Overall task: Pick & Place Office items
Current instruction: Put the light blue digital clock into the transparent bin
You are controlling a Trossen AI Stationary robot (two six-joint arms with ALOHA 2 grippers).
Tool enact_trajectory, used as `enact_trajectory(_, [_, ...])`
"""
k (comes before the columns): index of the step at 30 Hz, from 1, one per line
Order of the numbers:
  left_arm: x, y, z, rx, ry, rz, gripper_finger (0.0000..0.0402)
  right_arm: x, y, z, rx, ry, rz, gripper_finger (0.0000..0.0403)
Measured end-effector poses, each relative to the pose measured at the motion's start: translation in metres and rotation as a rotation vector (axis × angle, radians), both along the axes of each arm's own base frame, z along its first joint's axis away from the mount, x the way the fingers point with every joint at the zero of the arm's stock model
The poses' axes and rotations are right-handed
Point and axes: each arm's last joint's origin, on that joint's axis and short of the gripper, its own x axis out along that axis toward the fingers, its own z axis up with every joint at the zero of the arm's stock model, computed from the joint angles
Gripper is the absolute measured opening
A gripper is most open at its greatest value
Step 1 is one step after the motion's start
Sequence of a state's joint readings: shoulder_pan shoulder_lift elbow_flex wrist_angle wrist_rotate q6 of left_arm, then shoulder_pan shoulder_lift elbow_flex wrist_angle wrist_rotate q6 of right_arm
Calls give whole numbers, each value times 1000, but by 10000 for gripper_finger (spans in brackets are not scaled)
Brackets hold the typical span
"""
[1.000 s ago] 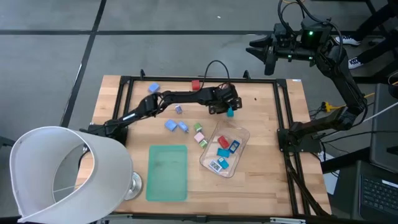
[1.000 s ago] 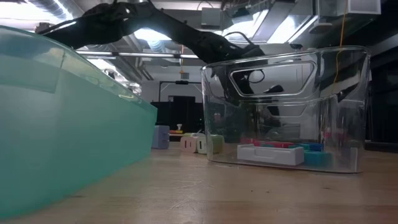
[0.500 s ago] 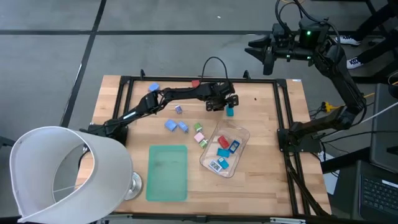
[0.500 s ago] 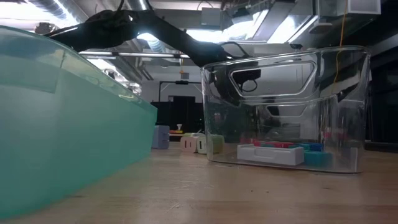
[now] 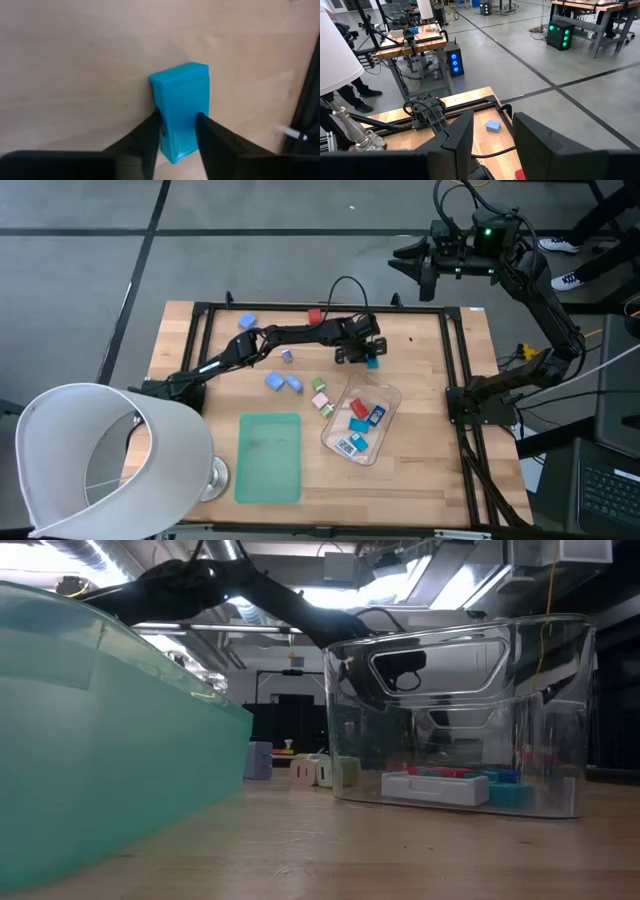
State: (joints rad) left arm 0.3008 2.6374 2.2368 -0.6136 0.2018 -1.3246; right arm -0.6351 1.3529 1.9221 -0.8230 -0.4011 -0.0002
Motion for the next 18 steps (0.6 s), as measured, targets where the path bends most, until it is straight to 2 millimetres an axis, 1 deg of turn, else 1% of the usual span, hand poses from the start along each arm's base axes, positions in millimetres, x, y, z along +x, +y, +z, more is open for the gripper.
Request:
enact_trajectory(5, [7,-5,-1,-27,-75,-49,33,0,0,0,0,0,0,137])
enact_trajectory(7, [10,-4,1,-14,-110,-46,15,0,0,0,-1,0,0,137])
enact_trajectory(11, [12,5,3,4,-161,-3,7,0,0,0,-8,1,2,137])
enact_trajectory(13, [14,6,4,23,-186,8,1,0,0,0,-8,1,2,137])
enact_trajectory(18, [17,10,7,42,-234,33,0,0,0,0,-8,1,1,137])
